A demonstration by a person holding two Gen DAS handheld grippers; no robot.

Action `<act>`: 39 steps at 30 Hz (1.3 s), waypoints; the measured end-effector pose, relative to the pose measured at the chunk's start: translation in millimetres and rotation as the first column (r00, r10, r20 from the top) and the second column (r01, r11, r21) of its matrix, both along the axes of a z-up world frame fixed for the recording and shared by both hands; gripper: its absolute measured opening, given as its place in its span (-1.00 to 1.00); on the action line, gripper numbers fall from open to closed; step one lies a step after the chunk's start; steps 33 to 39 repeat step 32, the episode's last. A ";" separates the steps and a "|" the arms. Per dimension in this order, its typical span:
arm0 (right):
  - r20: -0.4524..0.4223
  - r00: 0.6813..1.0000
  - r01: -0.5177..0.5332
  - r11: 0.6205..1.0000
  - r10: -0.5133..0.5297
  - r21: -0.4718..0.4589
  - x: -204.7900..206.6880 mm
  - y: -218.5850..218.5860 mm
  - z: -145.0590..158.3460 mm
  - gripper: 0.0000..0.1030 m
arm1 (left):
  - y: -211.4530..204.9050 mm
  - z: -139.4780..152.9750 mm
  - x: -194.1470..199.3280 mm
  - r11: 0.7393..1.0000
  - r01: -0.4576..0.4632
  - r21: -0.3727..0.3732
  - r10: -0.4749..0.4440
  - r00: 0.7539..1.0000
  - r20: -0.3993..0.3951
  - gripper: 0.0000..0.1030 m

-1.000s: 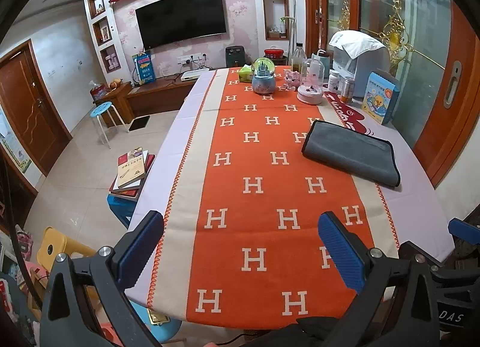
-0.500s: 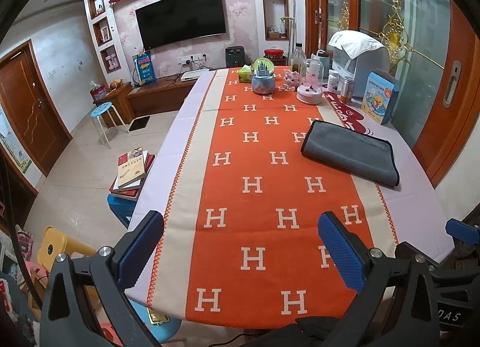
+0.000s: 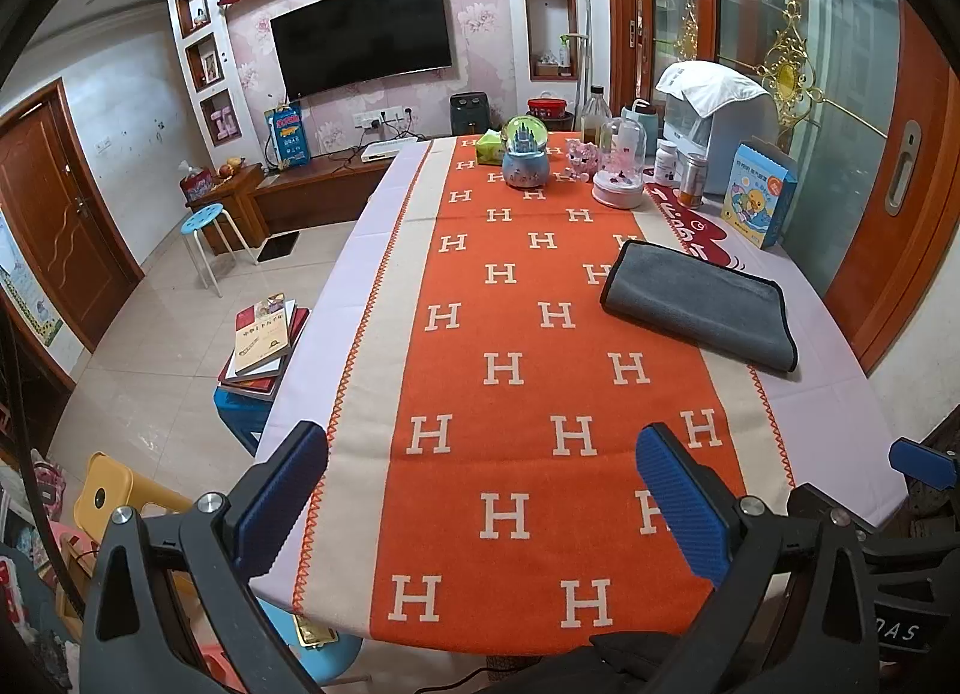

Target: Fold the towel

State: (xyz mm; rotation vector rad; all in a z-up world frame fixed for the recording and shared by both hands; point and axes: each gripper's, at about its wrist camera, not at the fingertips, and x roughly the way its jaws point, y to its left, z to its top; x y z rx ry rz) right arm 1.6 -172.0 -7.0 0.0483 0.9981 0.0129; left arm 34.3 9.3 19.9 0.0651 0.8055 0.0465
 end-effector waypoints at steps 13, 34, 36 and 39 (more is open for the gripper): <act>-0.006 1.000 0.001 1.000 -0.001 0.001 -1.2 -0.6 -2.5 1.00 | -4.6 -1.5 -2.6 1.000 0.004 -0.004 -0.004 1.000 -0.002 0.98; -0.019 1.000 -0.001 1.000 0.001 0.001 -5.8 -0.8 -10.5 1.00 | -5.9 -5.1 -4.3 1.000 0.006 -0.007 -0.006 1.000 -0.015 0.98; -0.019 1.000 -0.001 1.000 0.001 0.001 -5.8 -0.8 -10.5 1.00 | -5.9 -5.1 -4.3 1.000 0.006 -0.007 -0.006 1.000 -0.015 0.98; -0.019 1.000 -0.001 1.000 0.001 0.001 -5.8 -0.8 -10.5 1.00 | -5.9 -5.1 -4.3 1.000 0.006 -0.007 -0.006 1.000 -0.015 0.98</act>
